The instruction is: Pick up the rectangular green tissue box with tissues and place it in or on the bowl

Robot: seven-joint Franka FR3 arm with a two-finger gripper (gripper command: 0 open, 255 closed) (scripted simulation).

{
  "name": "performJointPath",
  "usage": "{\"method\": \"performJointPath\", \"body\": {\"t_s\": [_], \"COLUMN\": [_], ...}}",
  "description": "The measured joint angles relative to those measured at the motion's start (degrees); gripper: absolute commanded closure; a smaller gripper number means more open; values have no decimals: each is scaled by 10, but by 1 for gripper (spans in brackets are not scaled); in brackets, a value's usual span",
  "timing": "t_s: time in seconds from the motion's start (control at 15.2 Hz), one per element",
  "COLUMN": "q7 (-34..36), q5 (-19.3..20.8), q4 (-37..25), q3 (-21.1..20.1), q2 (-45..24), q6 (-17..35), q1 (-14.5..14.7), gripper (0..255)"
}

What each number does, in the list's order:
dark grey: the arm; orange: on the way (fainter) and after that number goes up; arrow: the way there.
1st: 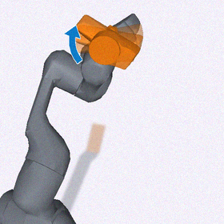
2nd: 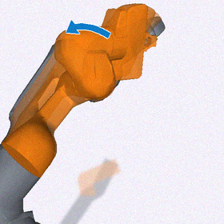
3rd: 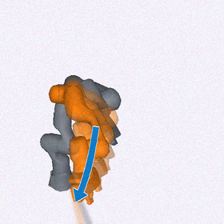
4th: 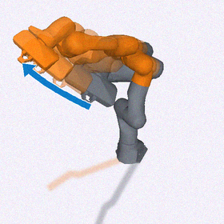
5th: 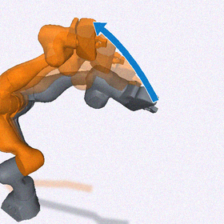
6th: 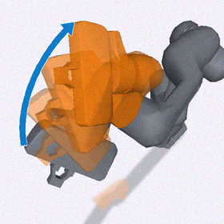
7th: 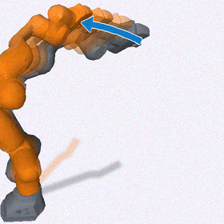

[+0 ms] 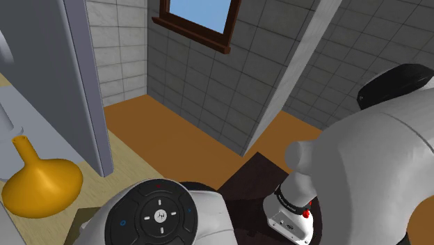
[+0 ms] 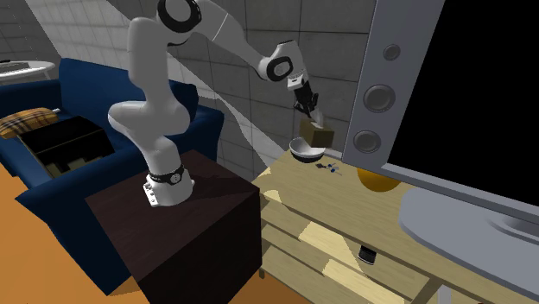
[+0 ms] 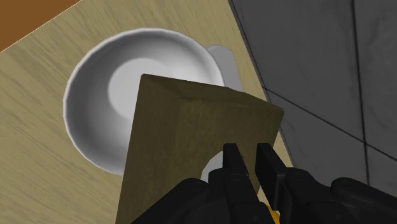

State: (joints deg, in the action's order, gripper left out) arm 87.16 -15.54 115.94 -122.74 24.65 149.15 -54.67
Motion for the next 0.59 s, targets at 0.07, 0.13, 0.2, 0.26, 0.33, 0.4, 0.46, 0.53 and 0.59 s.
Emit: {"method": "performJointPath", "body": {"t_s": [0.07, 0.13, 0.2, 0.26, 0.33, 0.4, 0.46, 0.53, 0.59], "q7": [-4, -7, -9, -11, -15, -17, -18, -18, -18], "q5": [-7, -12, -17, -21, -28, -30, -32, -33, -33], "q4": [2, 4, 6, 9, 9, 11, 11, 11, 11], "q3": [-8, -14, -20, -25, -34, -36, -37, -38, -38], "q2": [6, 10, 14, 17, 23, 24, 25, 26, 26], "q6": [7, 13, 19, 26, 32, 36, 38, 39, 39], "q1": [-7, -12, -17, -20, -28, -30, -32, -33, -33], "gripper": [255, 255, 255, 255, 255, 255, 255, 255, 255]}}
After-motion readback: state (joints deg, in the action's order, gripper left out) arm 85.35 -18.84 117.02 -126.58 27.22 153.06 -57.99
